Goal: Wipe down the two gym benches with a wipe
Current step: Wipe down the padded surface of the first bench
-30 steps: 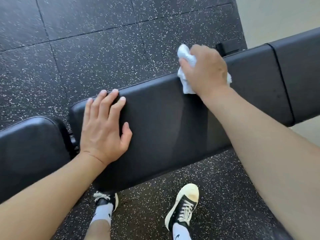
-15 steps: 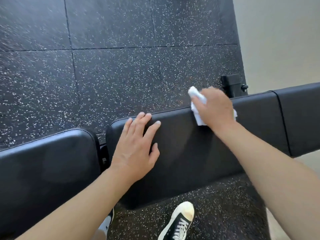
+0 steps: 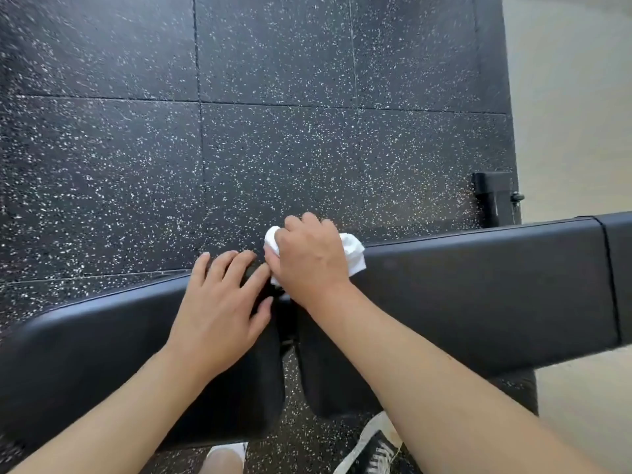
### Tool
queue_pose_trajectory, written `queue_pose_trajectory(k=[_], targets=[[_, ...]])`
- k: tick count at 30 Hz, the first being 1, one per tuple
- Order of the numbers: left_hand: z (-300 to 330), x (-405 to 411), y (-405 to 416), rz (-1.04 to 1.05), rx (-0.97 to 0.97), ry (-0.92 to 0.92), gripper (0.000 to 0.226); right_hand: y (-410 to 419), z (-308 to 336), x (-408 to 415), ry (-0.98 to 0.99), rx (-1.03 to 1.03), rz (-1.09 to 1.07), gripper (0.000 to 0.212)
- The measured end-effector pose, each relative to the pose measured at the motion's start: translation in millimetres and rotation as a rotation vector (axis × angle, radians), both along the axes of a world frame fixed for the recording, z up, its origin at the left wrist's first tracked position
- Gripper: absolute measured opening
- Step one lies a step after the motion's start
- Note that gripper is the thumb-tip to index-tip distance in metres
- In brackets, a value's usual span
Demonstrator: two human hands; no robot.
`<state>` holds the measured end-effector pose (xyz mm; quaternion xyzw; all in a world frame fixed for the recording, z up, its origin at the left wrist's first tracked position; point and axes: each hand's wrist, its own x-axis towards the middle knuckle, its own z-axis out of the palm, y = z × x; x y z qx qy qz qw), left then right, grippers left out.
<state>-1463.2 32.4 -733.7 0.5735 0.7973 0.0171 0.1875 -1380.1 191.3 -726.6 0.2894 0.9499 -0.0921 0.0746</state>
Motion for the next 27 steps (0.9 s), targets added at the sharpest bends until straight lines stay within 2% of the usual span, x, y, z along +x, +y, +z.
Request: queue_pose_trajectory(k=[3, 5, 7, 8, 9, 11, 14, 16, 18, 20, 22, 24, 27], targets=[[-1, 0, 0, 0.017, 0.040, -0.012, 0.049, 11, 1, 17, 0.147, 0.010, 0.107, 0.034], [0, 2, 1, 0.045, 0.052, -0.011, 0.050, 38, -4, 41, 0.112, 0.137, 0.099, 0.026], [0, 5, 2, 0.073, 0.063, -0.003, 0.049, 69, -4, 64, -0.048, 0.195, -0.098, 0.040], [-1, 6, 2, 0.087, 0.074, 0.000, 0.049, 74, -3, 73, -0.051, 0.181, -0.216, 0.046], [-2, 8, 2, 0.101, 0.085, -0.002, 0.048, 72, -4, 77, 0.032, 0.153, -0.308, 0.043], [-2, 10, 3, 0.133, 0.103, -0.015, 0.045, 49, -3, 76, 0.169, 0.183, -0.348, 0.035], [2, 15, 6, 0.191, 0.119, -0.036, 0.042, -4, -2, 76, 0.238, 0.165, -0.240, 0.023], [7, 20, 7, 0.224, 0.142, -0.056, 0.040, -44, -5, 94, 0.258, 0.103, -0.027, 0.016], [12, 27, 10, 0.209, 0.155, -0.065, 0.040, -73, -6, 123, 0.255, 0.045, 0.249, 0.019], [18, 36, 13, 0.178, 0.151, -0.082, 0.041, -76, -6, 153, 0.284, 0.017, 0.380, 0.021], [23, 49, 16, 0.166, 0.151, -0.106, 0.041, -53, -3, 173, 0.314, 0.030, 0.395, 0.024], [24, 64, 19, 0.174, 0.153, -0.127, 0.045, -12, -4, 188, 0.328, 0.108, 0.339, 0.027], [20, 76, 23, 0.231, 0.171, -0.141, 0.048, 63, -4, 192, 0.307, 0.238, -0.044, 0.031]])
